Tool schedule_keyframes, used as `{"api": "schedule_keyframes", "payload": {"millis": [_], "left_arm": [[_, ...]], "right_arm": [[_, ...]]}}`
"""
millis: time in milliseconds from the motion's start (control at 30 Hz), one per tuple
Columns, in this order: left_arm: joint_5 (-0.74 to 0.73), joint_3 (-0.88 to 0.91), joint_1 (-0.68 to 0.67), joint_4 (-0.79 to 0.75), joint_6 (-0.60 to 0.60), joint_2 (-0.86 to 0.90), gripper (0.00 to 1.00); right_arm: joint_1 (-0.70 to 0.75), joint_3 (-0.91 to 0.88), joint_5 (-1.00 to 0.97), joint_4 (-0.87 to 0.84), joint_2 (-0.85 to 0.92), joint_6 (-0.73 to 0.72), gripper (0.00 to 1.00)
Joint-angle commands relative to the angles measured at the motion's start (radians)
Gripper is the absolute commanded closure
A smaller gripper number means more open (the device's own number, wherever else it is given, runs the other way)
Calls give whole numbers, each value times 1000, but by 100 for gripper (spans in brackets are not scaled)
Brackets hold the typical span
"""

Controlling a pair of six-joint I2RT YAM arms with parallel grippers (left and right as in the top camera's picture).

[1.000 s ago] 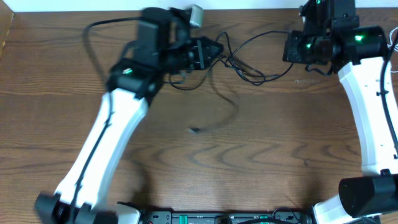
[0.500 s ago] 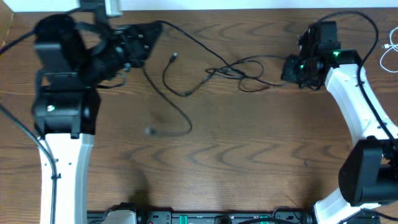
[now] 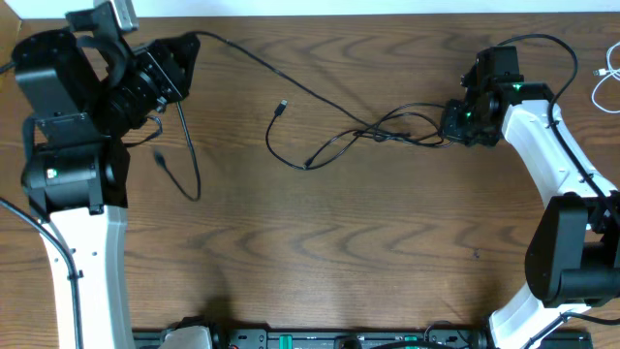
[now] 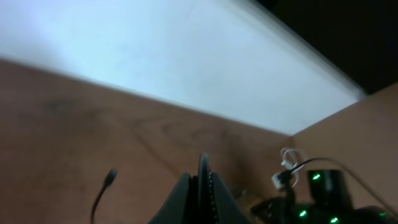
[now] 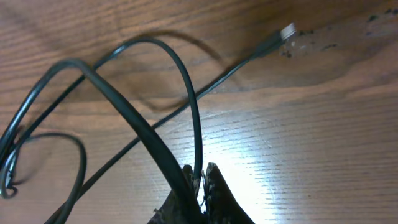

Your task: Untangle cables

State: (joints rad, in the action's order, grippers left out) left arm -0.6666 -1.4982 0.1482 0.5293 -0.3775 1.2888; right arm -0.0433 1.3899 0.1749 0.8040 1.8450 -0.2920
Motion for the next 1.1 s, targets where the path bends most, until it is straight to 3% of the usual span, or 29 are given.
{"api": "schedule_keyframes", "payload": {"millis": [0,133,267,400,433,467,533,800,1067], "left_arm": [[59,-3,-4,69,108,65,93],[59,-3,-4,172,171,163,92],[58,-3,-33,243,267,262,83],[60,-3,-89,256,339,291,66],[71,-3,-100,256,343,292,61],[123,-3,-127,256,343,292,47],[155,-3,-147,259,343,292,40],[156,9,-286,281,430,312,39],[155,12,-472,273,544,469,40]], "right_arm": [[2,-6,72,3,6,84,98],[0,-6,154,4,5,134,89],[0,5,265,13,-11,199,57],[0,33,266,37,-53,204,42],[0,37,266,39,-68,204,40],[0,39,266,38,-93,204,38],[-2,39,266,38,-113,204,36],[-3,39,265,41,-129,204,33],[-3,38,261,50,-128,204,31]]}}
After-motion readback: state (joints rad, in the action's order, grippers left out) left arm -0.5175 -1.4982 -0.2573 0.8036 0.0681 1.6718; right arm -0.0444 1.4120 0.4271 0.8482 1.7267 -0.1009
